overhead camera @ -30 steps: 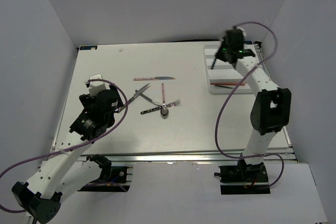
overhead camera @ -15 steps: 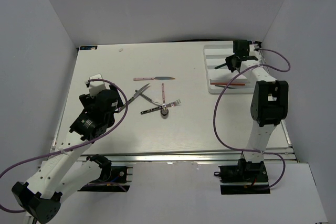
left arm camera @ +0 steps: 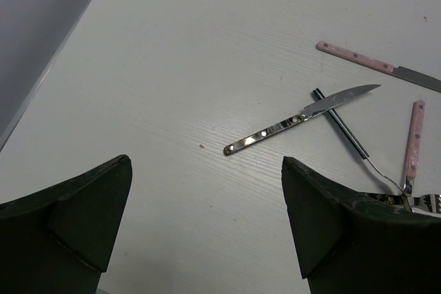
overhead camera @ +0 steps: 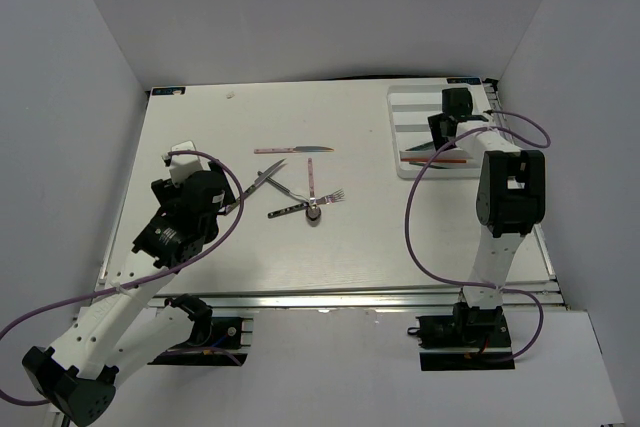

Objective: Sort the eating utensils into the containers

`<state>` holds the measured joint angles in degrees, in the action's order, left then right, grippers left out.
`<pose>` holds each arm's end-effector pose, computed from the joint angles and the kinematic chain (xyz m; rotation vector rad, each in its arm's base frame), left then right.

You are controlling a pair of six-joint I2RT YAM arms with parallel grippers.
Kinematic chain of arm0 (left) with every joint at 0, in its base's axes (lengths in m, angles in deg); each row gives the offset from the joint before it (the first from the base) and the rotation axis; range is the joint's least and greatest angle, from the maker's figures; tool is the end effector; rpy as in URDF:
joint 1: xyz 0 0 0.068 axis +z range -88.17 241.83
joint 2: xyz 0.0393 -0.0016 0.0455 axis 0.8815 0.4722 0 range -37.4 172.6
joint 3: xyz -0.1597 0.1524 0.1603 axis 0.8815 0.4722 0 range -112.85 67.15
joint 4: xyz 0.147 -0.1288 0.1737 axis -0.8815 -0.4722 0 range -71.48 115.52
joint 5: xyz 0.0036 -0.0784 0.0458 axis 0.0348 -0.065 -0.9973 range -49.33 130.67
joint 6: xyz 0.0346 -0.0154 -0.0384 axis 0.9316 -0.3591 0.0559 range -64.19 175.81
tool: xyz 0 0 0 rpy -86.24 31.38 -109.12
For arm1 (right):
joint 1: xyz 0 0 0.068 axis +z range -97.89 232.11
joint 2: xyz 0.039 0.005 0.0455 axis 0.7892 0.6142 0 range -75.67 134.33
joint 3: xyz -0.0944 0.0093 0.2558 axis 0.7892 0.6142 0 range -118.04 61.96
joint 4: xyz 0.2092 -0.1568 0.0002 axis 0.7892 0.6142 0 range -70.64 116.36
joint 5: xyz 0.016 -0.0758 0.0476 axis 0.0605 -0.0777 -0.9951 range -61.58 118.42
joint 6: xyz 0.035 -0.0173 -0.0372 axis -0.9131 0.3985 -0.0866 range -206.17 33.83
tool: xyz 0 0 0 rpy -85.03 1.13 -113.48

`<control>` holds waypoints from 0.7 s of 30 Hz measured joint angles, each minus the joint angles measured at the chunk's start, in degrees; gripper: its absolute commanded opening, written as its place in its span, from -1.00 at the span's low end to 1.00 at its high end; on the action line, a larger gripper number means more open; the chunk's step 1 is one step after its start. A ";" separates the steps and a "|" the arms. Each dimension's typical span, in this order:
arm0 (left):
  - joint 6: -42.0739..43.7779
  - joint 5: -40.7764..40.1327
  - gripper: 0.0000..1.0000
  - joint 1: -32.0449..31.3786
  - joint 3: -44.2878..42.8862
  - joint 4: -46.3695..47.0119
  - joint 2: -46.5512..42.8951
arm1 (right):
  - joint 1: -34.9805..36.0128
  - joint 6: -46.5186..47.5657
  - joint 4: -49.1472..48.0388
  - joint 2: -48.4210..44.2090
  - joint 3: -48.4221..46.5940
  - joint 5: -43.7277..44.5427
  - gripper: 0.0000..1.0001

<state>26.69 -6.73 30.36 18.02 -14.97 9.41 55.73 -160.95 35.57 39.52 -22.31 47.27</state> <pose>0.1491 -0.0605 0.3152 -0.3793 1.9761 0.2635 0.4465 0.0167 0.1990 1.4916 1.8218 0.2807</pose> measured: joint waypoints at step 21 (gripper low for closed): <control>-0.24 -0.44 0.96 0.00 0.00 -0.07 1.11 | 26.67 45.13 -15.61 -24.74 8.17 -4.48 0.79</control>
<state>26.45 -7.17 30.36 18.02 -15.04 10.52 82.39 -115.81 19.96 14.78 -14.13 42.79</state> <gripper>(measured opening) 0.981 0.894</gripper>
